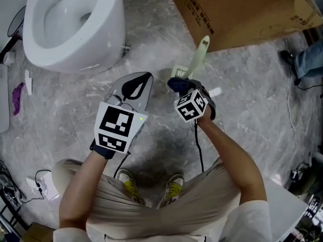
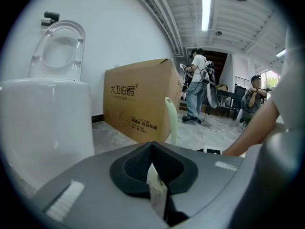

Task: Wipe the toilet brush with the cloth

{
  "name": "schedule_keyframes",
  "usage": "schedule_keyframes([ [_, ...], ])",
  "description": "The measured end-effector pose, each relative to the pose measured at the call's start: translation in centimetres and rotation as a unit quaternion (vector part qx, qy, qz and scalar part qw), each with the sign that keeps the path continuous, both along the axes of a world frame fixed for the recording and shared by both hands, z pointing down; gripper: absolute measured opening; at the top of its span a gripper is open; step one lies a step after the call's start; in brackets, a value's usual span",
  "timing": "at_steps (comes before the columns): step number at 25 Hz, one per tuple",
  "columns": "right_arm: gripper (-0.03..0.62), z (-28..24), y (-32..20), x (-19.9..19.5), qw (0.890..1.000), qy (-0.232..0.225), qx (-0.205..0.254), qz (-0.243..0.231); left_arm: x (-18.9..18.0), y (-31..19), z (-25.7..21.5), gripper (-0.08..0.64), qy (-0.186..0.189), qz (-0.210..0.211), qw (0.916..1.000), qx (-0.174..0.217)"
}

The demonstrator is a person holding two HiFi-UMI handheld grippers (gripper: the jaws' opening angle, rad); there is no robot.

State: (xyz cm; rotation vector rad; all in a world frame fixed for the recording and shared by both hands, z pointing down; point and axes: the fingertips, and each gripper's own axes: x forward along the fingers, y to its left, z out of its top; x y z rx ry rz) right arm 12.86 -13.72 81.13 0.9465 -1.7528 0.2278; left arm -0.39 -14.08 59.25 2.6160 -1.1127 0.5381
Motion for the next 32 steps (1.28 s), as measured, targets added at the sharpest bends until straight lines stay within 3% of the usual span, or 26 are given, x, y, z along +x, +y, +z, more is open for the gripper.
schedule_keyframes([
  [5,0.135,2.6,-0.4,1.0,0.999,0.027,0.009,-0.034,0.6,0.4,-0.3,0.0,0.02,-0.004,0.9997,-0.014],
  [11,0.127,5.6,-0.1,1.2,0.998,0.034,-0.01,-0.057,0.1,0.9,-0.4,0.0,0.003,-0.007,0.9999,-0.01],
  [17,0.114,6.4,-2.3,1.7,0.999,0.023,0.012,-0.025,0.0,1.4,-0.5,0.0,-0.006,-0.006,0.9999,-0.009],
  [21,0.112,6.6,-2.8,1.7,0.999,0.031,0.021,-0.03,-0.3,1.8,-1.3,0.0,-0.022,0.002,0.9996,0.014],
  [32,0.104,6.9,-2.7,1.5,0.998,0.041,0.018,-0.039,0.1,2.2,-1.1,0.0,-0.006,0.005,0.9999,0.007],
])
